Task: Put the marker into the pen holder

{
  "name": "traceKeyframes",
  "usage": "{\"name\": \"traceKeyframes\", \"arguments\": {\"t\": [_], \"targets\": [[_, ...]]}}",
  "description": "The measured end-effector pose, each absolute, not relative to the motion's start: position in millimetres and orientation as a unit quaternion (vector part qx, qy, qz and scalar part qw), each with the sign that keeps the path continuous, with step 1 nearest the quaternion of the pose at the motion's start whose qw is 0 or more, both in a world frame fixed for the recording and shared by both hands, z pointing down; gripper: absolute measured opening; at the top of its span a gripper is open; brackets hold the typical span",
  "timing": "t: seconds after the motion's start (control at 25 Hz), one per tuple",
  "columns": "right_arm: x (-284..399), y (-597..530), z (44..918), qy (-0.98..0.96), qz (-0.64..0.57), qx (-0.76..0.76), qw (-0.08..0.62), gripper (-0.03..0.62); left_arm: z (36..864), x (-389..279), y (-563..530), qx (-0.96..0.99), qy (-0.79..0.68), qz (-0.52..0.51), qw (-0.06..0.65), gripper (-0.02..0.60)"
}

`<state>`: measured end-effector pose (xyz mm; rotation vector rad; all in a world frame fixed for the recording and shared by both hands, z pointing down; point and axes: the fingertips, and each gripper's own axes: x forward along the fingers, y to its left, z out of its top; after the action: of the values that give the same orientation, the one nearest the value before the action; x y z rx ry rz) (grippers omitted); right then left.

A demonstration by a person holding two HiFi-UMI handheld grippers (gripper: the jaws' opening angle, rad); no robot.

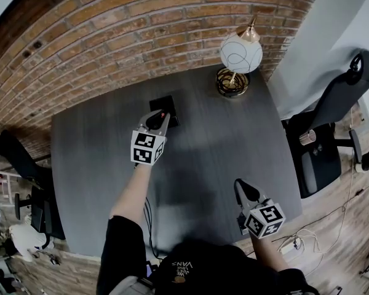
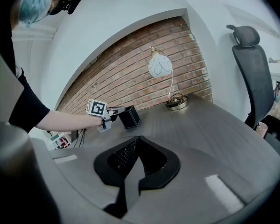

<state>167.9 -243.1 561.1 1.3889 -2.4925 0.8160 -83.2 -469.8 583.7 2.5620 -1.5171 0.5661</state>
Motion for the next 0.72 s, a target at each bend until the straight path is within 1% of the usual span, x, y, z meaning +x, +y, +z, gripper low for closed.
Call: {"name": "traceKeyframes", "arguments": {"t": [0.48,0.72], "targets": [[172,-237,555,-0.833,0.268,0.477,0.084,0.002,585,-81,-467,0.847,-0.489,0.204,0.051,0.109],[179,-235,554,-0.831,0.266,0.481,0.085,0.002,580,-77,-459,0.850,-0.483,0.204,0.048,0.133]]}}
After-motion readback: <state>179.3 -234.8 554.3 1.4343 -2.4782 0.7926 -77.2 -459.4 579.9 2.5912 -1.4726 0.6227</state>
